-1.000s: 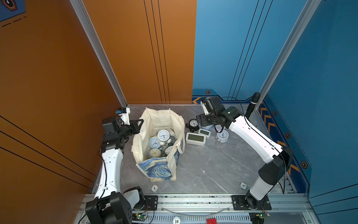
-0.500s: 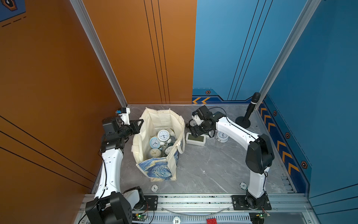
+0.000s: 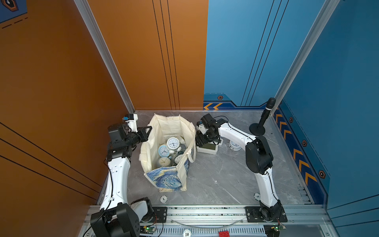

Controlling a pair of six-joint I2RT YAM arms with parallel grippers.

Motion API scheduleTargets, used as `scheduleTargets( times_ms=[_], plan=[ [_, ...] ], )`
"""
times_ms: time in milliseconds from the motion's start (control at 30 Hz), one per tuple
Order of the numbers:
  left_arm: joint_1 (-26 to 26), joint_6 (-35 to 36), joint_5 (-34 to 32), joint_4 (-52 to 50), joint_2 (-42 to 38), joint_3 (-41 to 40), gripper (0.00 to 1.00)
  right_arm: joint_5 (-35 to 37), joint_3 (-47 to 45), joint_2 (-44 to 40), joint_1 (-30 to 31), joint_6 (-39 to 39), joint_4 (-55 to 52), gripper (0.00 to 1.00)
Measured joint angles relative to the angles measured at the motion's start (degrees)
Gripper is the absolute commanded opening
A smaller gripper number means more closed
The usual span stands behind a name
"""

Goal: Put the alarm clock into the canvas bag
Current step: Pick up the alarm from the center of the board.

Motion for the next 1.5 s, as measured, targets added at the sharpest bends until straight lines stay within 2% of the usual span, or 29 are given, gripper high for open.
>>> scheduleTargets(
  times_ms=[367,533,967,1500],
  plan=[
    [-0.1,0.0,0.0,0.0,0.0,0.0,0.00,-1.3,-0.2,0.3,0.0,0.0,-3.1,1.00],
    [-0.1,0.0,0.0,0.0,0.0,0.0,0.00,-1.2,-1.1,-0.7,0.9,0.0,-4.3,0.96],
    [-0.2,0.0,0.0,0.0,0.0,0.0,0.00,7.7,-1.2,-1.0,5.8,3.8,-5.8,0.88],
    [-0.4,0.0,0.9,0.0,0.0,0.0,0.00,9.7,-1.8,0.9,5.7,5.3,-5.9,0.84]
  ],
)
